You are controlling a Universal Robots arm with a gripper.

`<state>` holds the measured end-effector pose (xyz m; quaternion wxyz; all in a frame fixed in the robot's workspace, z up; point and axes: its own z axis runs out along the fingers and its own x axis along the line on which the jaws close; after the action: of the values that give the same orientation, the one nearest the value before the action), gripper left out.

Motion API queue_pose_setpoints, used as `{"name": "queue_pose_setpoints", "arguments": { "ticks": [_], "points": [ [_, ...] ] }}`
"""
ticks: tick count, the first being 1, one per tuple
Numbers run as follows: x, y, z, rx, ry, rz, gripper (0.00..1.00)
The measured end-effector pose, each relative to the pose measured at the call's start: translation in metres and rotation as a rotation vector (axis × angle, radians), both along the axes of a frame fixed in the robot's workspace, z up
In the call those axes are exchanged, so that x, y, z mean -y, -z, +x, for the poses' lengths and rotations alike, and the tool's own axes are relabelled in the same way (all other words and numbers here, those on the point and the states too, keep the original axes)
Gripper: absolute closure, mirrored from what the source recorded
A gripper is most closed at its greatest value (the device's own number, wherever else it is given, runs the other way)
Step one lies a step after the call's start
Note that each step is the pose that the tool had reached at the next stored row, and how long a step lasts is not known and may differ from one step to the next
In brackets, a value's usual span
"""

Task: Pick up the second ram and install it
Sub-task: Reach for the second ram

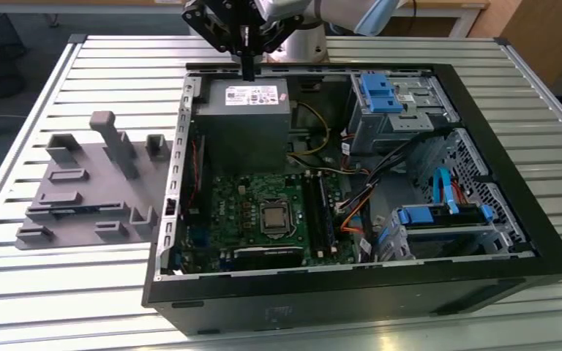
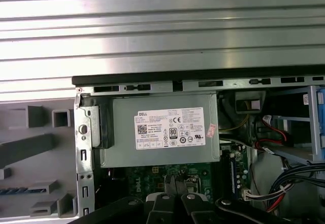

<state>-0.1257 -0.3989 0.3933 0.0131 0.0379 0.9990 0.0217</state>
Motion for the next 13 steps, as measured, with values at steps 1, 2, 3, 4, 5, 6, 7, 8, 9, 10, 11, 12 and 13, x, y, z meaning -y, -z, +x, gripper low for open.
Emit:
{"name": "queue_pose_setpoints", "arguments": {
  "ticks": [1,2,3,4,5,6,7,8,9,10,11,12,13],
  "points": [
    [0.0,0.0,-0.0004,0.0,0.0,0.0,0.89],
    [0.0,0.0,-0.0008,0.0,0.0,0.0,0.89],
    [0.0,0.0,-0.0012,0.0,0.0,0.0,0.89],
    [0.0,0.0,-0.0015,0.0,0.0,0.0,0.89],
    [0.0,0.0,-0.0018,0.0,0.0,0.0,0.89],
    [0.0,0.0001,-0.0021,0.0,0.0,0.0,0.89],
    [0.0,0.0001,-0.0024,0.0001,0.0,0.0001,0.89],
    [0.0,0.0001,-0.0027,0.0001,0.0,0.0001,0.89],
    [0.0,0.0001,-0.003,0.0,0.0,0.0,0.89],
    [0.0,0.0001,-0.0033,0.0,0.0,0.0,0.89],
    [0.0,0.0001,-0.0037,0.0001,0.0,0.0,0.89],
    [0.0,0.0001,-0.0041,0.0,0.0,0.0,0.89],
    [0.0,0.0001,-0.0045,0.0,0.0,0.0,0.89]
  ]
}}
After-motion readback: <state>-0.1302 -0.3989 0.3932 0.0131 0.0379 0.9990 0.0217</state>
